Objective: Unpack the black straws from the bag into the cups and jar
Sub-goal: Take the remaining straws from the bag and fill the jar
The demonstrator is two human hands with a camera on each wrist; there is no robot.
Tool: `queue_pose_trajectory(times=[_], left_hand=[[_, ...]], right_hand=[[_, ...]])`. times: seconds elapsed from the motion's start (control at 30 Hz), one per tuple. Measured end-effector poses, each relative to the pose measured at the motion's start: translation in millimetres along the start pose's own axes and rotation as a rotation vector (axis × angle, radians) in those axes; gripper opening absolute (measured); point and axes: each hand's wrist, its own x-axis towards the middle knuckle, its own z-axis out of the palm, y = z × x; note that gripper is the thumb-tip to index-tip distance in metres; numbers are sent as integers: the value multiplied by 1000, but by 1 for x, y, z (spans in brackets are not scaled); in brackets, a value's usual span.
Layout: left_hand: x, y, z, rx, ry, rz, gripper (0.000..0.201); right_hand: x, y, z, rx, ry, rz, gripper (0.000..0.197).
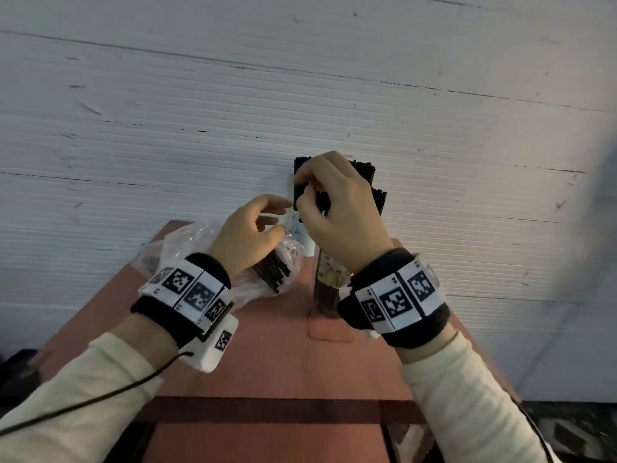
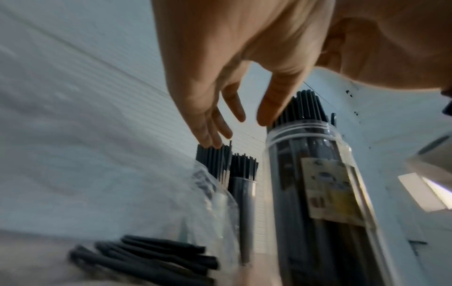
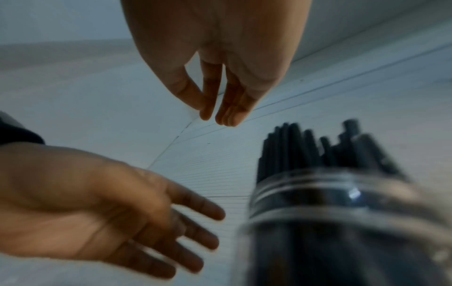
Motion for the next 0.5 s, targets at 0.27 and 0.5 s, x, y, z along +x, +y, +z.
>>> queue_pose_trajectory(times=[0.27, 0.5], left_hand=[[-26, -32, -76, 361, 124, -62, 21], [-34, -53, -105, 414, -281, -186, 58]], right_hand=[[-18, 10, 85, -130, -914, 464, 30], [-15, 12, 116, -320, -1243, 476, 51]])
